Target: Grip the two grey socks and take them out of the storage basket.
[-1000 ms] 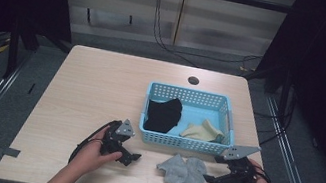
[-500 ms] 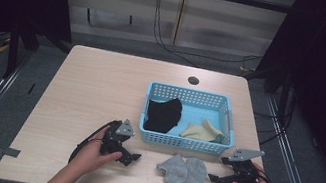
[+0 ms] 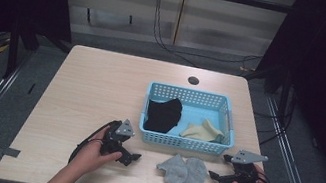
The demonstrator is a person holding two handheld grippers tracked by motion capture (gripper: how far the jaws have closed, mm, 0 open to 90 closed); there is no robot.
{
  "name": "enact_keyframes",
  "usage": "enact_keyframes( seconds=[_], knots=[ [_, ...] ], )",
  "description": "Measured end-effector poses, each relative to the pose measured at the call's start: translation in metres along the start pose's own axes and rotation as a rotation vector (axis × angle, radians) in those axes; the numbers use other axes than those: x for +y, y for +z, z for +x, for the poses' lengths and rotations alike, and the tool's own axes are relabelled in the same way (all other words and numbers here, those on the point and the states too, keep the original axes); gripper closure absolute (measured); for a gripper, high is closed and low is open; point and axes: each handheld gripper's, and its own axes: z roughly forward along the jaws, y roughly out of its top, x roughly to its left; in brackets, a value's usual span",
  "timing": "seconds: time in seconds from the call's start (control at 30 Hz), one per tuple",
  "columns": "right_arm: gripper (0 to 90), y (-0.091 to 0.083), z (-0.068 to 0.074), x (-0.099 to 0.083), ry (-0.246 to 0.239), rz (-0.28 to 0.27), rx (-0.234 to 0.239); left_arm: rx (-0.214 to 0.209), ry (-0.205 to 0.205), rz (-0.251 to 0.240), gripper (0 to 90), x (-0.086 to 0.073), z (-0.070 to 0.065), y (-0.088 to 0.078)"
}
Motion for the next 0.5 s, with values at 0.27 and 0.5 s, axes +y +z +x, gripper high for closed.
enact_keyframes(
  seconds=[0.27,0.5],
  knots=[
    [12.2,0.0003,0.0006,0.0001,-0.004,0.002,-0.008,0.003,0.002,0.001,0.0,-0.0001,-0.0002,-0.0003],
    [12.1,0.0003,0.0009,0.0,-0.002,0.003,-0.012,0.003,0.001,0.002,0.0,-0.0001,-0.0002,-0.0004]
  ],
)
